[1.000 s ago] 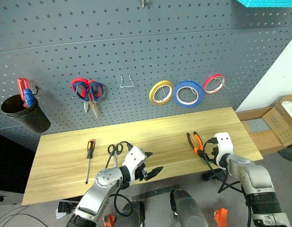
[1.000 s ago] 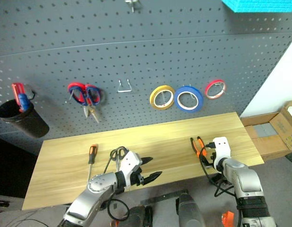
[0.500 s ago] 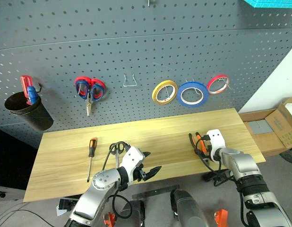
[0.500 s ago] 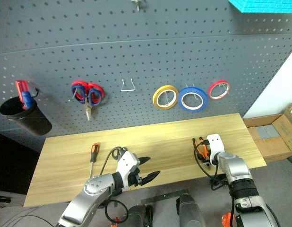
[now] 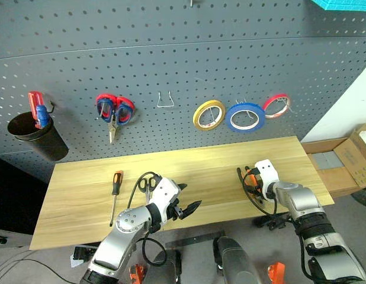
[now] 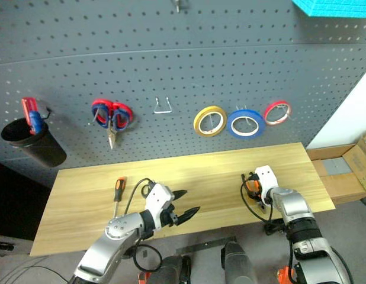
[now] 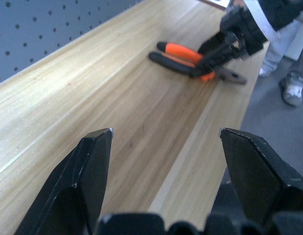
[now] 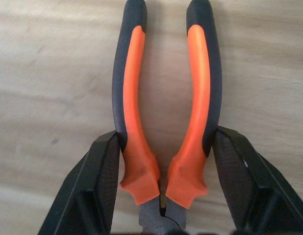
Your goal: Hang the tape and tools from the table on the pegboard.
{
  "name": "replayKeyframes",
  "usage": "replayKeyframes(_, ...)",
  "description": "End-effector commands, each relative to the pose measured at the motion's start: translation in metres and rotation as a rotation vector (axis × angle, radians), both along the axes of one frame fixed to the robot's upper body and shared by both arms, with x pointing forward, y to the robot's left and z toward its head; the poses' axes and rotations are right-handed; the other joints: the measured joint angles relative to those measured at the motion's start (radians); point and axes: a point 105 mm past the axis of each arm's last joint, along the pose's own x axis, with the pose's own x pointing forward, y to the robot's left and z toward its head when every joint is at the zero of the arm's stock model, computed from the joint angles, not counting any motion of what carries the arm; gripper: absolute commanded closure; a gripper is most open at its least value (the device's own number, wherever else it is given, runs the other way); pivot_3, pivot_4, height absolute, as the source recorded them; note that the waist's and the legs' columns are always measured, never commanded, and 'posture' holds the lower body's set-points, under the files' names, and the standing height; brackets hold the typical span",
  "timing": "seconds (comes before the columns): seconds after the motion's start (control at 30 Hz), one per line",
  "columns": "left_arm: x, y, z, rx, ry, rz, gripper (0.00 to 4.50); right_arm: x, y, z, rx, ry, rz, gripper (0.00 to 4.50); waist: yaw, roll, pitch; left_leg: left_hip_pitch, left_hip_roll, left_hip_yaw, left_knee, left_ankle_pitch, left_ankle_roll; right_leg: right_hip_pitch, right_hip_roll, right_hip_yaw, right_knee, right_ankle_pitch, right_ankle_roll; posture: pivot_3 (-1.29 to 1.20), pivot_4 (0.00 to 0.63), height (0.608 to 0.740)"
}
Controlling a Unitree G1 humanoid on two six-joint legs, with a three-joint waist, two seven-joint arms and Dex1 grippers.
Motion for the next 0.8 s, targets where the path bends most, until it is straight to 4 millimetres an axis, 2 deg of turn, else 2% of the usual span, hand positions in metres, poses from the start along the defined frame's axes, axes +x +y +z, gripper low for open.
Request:
replayKeyframes(0.03, 0.021, 0.012, 0.040, -0.123, -0.171, 0.109, 0.75, -0.018, 0.065, 0.087, 0.227, -0.247, 0.409, 2.17, 0.005, 0.001, 0.000, -0.003, 0.000, 0.000, 0.000, 0.000, 0.000, -0.003, 0.000, 0.000, 0.001, 0.000, 0.000, -0.11, 0.199, 0.740)
replayKeyframes(0.1, 0.031, 0.021, 0.068, -0.233, -0.281, 0.207, 0.75, -0.039, 0.086, 0.122, 0.341, -0.294, 0.566, 2.17, 0.005, 0.001, 0.000, -0.009, 0.001, 0.002, 0.000, 0.000, 0.000, -0.011, 0.001, -0.001, 0.002, 0.001, 0.000, -0.11, 0.193, 0.740)
replayKeyframes(0.17, 0.035, 0.029, 0.085, -0.295, -0.355, 0.269, 0.75, -0.052, 0.100, 0.148, 0.414, -0.344, 0.673, 2.18, 0.009, 0.000, -0.001, -0.010, 0.001, 0.002, 0.001, 0.000, -0.001, -0.012, 0.000, -0.002, 0.002, 0.001, 0.001, -0.11, 0.191, 0.740)
replayKeyframes(0.27, 0.034, 0.038, 0.100, -0.323, -0.460, 0.322, 0.75, -0.066, 0.122, 0.197, 0.542, -0.475, 0.806, 2.18, 0.016, -0.001, -0.002, -0.011, 0.000, 0.001, 0.001, 0.000, -0.001, -0.011, 0.000, -0.002, 0.000, 0.005, -0.003, -0.10, 0.187, 0.740)
replayKeyframes(0.33, 0.033, 0.045, 0.107, -0.335, -0.510, 0.365, 0.75, -0.068, 0.137, 0.236, 0.620, -0.609, 0.867, 2.18, 0.016, -0.001, -0.002, -0.012, 0.000, 0.002, 0.001, 0.000, -0.001, -0.012, 0.000, -0.002, -0.001, 0.008, -0.005, -0.09, 0.184, 0.740)
replayKeyframes(0.37, 0.032, 0.048, 0.110, -0.343, -0.527, 0.390, 0.75, -0.064, 0.147, 0.259, 0.645, -0.712, 0.868, 2.19, 0.015, -0.001, -0.002, -0.013, 0.000, 0.003, 0.001, 0.000, -0.001, -0.014, 0.000, -0.001, -0.001, 0.010, -0.005, -0.08, 0.183, 0.740)
replayKeyframes(0.4, 0.032, 0.049, 0.111, -0.346, -0.538, 0.406, 0.75, -0.060, 0.152, 0.274, 0.661, -0.776, 0.863, 2.19, 0.017, -0.001, -0.002, -0.014, 0.000, 0.004, 0.001, 0.001, -0.002, -0.016, 0.000, -0.001, 0.000, 0.010, -0.006, -0.08, 0.183, 0.740)
replayKeyframes(0.47, 0.032, 0.052, 0.115, -0.371, -0.561, 0.447, 0.75, -0.041, 0.168, 0.310, 0.674, -0.972, 0.753, 2.19, 0.026, -0.002, -0.003, -0.014, 0.000, 0.002, 0.001, 0.001, -0.004, -0.016, 0.000, -0.002, 0.001, 0.010, -0.006, -0.07, 0.182, 0.740)
replayKeyframes(0.6, 0.034, 0.053, 0.112, -0.371, -0.562, 0.485, 0.75, -0.014, 0.196, 0.339, 0.687, -1.162, 0.565, 2.20, 0.038, -0.003, -0.008, -0.013, 0.000, 0.002, 0.001, 0.002, -0.005, -0.016, 0.001, -0.003, 0.002, 0.012, -0.008, -0.05, 0.179, 0.740)
replayKeyframes(0.7, 0.033, 0.052, 0.109, -0.368, -0.559, 0.501, 0.75, 0.001, 0.214, 0.335, 0.633, -1.231, 0.488, 2.20, 0.045, -0.003, -0.008, -0.016, 0.000, 0.002, 0.001, 0.004, -0.009, -0.019, 0.000, -0.002, 0.001, 0.012, -0.008, -0.04, 0.180, 0.740)
replayKeyframes(0.8, 0.031, 0.051, 0.108, -0.361, -0.561, 0.500, 0.75, 0.013, 0.220, 0.330, 0.626, -1.257, 0.436, 2.20, 0.055, -0.004, -0.008, -0.019, -0.001, 0.003, 0.001, 0.005, -0.010, -0.022, 0.000, -0.002, 0.001, 0.012, -0.009, -0.02, 0.181, 0.740)
